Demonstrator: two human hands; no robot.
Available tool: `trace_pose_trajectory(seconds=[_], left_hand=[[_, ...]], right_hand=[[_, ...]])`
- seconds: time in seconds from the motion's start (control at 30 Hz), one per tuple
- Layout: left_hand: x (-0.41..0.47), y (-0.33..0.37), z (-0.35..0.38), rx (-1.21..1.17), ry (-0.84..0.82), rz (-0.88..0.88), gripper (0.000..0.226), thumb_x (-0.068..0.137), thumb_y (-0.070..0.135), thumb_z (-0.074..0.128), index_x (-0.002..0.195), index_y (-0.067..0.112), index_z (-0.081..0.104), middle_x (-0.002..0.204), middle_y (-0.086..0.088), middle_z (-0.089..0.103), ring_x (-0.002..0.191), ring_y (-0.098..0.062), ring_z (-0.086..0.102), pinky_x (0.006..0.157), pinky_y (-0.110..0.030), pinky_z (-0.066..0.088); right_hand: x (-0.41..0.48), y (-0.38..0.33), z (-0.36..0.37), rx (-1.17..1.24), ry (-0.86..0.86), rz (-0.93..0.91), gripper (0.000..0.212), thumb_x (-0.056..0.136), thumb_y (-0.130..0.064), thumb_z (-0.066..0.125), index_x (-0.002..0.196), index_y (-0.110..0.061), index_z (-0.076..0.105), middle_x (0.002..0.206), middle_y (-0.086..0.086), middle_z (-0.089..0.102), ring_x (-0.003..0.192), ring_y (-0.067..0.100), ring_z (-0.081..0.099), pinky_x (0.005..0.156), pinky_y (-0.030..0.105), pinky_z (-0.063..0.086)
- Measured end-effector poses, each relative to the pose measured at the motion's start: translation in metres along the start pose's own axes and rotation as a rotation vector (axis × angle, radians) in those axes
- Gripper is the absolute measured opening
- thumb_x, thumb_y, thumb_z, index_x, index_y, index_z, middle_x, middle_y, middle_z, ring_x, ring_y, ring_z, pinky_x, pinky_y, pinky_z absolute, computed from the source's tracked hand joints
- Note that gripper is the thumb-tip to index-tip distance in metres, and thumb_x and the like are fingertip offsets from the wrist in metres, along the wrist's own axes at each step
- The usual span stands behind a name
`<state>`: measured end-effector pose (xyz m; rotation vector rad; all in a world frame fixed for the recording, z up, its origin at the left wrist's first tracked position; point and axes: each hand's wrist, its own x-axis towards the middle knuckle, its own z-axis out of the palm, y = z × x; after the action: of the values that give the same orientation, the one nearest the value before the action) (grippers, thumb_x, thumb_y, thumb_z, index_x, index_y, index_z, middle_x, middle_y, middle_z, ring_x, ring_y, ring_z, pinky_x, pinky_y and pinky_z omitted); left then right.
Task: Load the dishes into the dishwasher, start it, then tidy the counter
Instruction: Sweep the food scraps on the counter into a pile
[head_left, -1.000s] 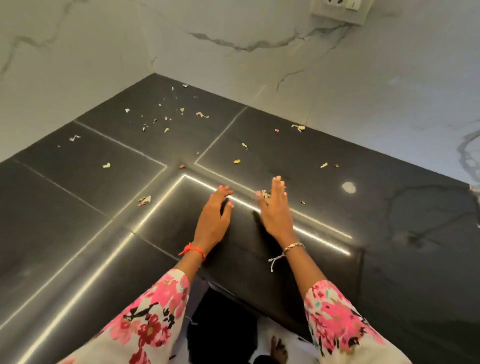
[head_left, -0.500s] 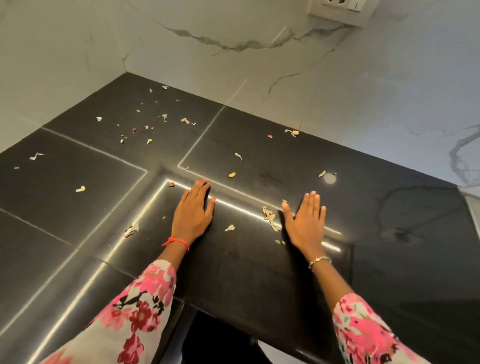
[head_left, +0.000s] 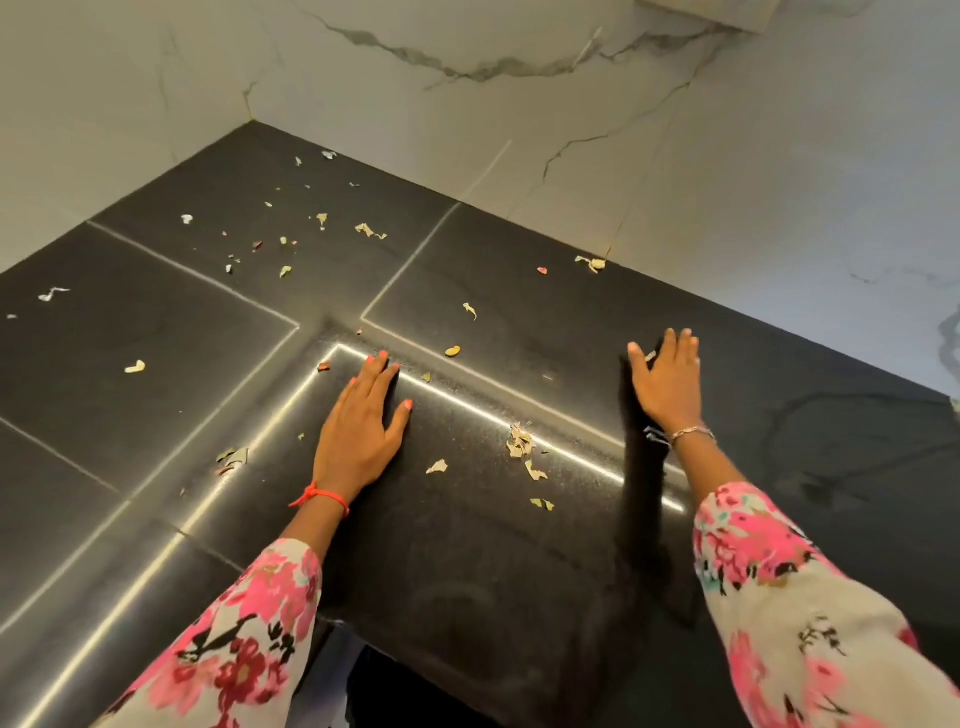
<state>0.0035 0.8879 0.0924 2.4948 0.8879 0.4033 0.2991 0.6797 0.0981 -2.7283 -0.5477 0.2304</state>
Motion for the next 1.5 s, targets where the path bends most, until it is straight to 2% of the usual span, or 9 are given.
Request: trace_pose_trajectory(seconds=[0.1,0.3,0.4,0.63,0.8,1.03,1.1,1.27,1.5], left_hand=[[-0.001,0.001,-0.001,-0.009,-0.005,-0.017,0.053,0.098,0.032,0.041,0.147,0.018,0.027,0.156,0.005,0.015,0.144,-0.007,0.010,0.114,-0.021,0.004],[0.001,-0.005,0.002,-0.011,-0.028,-0.025,0.063,0.092,0.051,0.025,0.146,0.019,0.028,0.156,0.008,0.016,0.142,-0.001,0.000,0.119,-0.030,-0.001],[0.002,-0.008,0.004,-0.004,-0.031,-0.036,0.070,0.087,0.056,0.018,0.147,0.020,0.027,0.156,0.009,0.015,0.142,0.002,-0.002,0.118,-0.028,-0.004],[0.002,-0.010,0.003,-0.003,-0.030,-0.057,0.067,0.089,0.055,0.020,0.146,0.021,0.028,0.156,0.009,0.016,0.143,-0.001,0.006,0.120,-0.031,0.001],[0.002,-0.009,0.003,0.004,-0.026,-0.060,0.066,0.089,0.054,0.020,0.146,0.021,0.030,0.155,0.009,0.017,0.143,-0.001,0.010,0.119,-0.029,0.001],[0.002,-0.011,0.004,0.008,-0.032,-0.057,0.068,0.088,0.056,0.021,0.146,0.021,0.029,0.155,0.010,0.017,0.142,0.001,0.008,0.119,-0.028,-0.001],[0.002,-0.012,0.004,0.011,-0.031,-0.056,0.068,0.088,0.056,0.021,0.146,0.022,0.029,0.155,0.011,0.017,0.142,0.003,0.006,0.119,-0.027,-0.001],[0.002,-0.011,0.003,0.013,-0.027,-0.056,0.068,0.087,0.056,0.021,0.145,0.021,0.031,0.155,0.011,0.018,0.141,0.005,0.005,0.119,-0.026,-0.001],[0.002,-0.012,0.004,0.016,-0.038,-0.062,0.068,0.088,0.057,0.020,0.146,0.022,0.029,0.155,0.011,0.017,0.141,0.004,0.004,0.118,-0.025,-0.002]], right_hand=[[-0.014,-0.012,0.011,-0.048,-0.001,-0.060,0.075,0.096,-0.054,0.025,0.148,-0.002,0.010,0.157,0.013,0.004,0.146,0.024,0.001,0.120,0.040,0.001],[-0.074,-0.072,0.032,0.214,-0.208,-0.553,0.064,0.094,-0.057,0.023,0.148,-0.021,0.022,0.156,-0.010,0.011,0.143,0.004,0.008,0.118,0.027,0.005],[-0.034,-0.083,0.023,0.421,-0.181,-0.479,0.054,0.099,-0.041,0.036,0.146,-0.016,0.030,0.156,-0.007,0.016,0.144,0.007,0.012,0.116,0.028,0.013],[0.110,-0.084,0.012,0.035,-0.097,-0.438,0.060,0.099,-0.042,0.033,0.146,-0.006,0.026,0.156,0.010,0.018,0.145,0.023,0.013,0.119,0.039,0.011],[0.101,-0.087,0.030,0.118,-0.056,-0.404,0.057,0.098,-0.037,0.039,0.144,-0.005,0.030,0.154,0.011,0.023,0.145,0.023,0.013,0.119,0.039,0.015],[0.052,-0.092,0.034,0.473,0.218,-0.529,0.027,0.092,-0.019,0.053,0.113,-0.009,0.067,0.123,0.007,0.063,0.118,0.022,0.057,0.099,0.039,0.047],[0.065,-0.093,0.026,0.460,0.227,-0.462,0.030,0.093,-0.020,0.052,0.119,-0.009,0.063,0.131,0.008,0.057,0.128,0.021,0.048,0.107,0.038,0.039],[0.108,-0.099,0.020,0.256,-0.129,-0.398,0.060,0.095,-0.040,0.046,0.147,-0.017,0.026,0.157,0.003,0.018,0.145,0.022,0.015,0.116,0.041,0.017],[0.085,-0.131,0.048,0.028,-0.179,-0.633,0.058,0.099,-0.043,0.034,0.146,-0.011,0.027,0.156,0.005,0.018,0.145,0.019,0.012,0.118,0.033,0.006]])
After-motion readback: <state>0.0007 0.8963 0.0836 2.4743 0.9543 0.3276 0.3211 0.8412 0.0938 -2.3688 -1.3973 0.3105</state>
